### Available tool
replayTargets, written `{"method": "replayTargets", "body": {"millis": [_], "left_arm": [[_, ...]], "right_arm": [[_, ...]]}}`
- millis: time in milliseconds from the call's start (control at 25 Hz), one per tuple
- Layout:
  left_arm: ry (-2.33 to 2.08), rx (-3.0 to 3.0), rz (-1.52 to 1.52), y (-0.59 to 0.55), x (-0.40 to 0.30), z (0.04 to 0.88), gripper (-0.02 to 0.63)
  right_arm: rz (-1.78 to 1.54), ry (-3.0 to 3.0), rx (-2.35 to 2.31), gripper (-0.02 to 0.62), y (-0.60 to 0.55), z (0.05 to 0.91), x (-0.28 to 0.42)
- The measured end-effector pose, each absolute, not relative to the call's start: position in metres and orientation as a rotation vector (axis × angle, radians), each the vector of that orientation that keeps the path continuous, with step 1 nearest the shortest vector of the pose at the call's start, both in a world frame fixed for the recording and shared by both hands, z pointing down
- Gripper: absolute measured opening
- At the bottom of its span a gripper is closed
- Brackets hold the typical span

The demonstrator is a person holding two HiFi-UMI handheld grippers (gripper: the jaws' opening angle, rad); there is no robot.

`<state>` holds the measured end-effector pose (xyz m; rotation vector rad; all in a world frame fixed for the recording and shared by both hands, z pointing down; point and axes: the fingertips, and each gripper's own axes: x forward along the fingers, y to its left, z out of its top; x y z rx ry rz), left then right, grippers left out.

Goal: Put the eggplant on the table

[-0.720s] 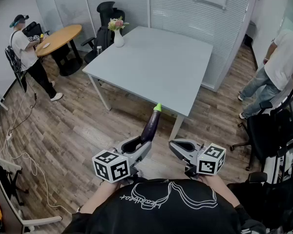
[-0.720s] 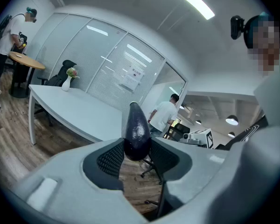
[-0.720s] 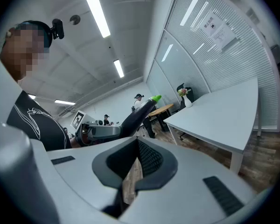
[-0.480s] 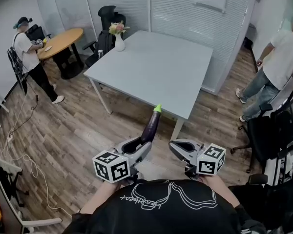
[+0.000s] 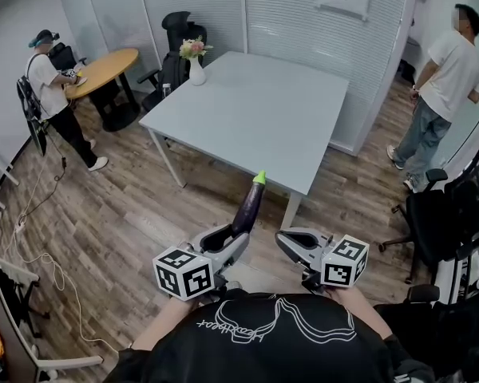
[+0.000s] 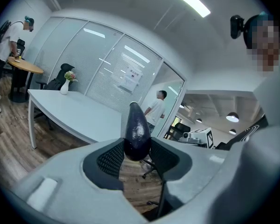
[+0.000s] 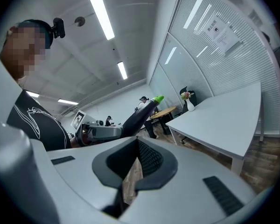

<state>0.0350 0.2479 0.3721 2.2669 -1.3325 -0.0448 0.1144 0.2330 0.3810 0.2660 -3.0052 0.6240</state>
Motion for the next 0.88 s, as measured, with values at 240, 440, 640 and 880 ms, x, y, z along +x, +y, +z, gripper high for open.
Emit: {"method": "replayTargets", "body": {"millis": [240,440,640,880], "left_arm": [[-1.344,2.249,-0.045,0.25,0.032,0.375,0.186],[-1.357,2.246,-0.059,0.246,0.02,0.373,0.186],[-1.338,2.255,-0.058,0.228,0.012,0.376,0.186],[-1.303,2.249,-0.052,0.187,-0.008,0.381,0.186]], "right_arm": [[0.616,-3.014,0.27,0.009,0.232,0.382,0.11],[0.638,-3.014,0.285,0.009,0.223,0.381,0.102],[0.65,-3.006,0.307,0.009,0.207,0.387,0.094],[0.705,-2.986,0.36,0.009,0.166,0.393,0.079]]}}
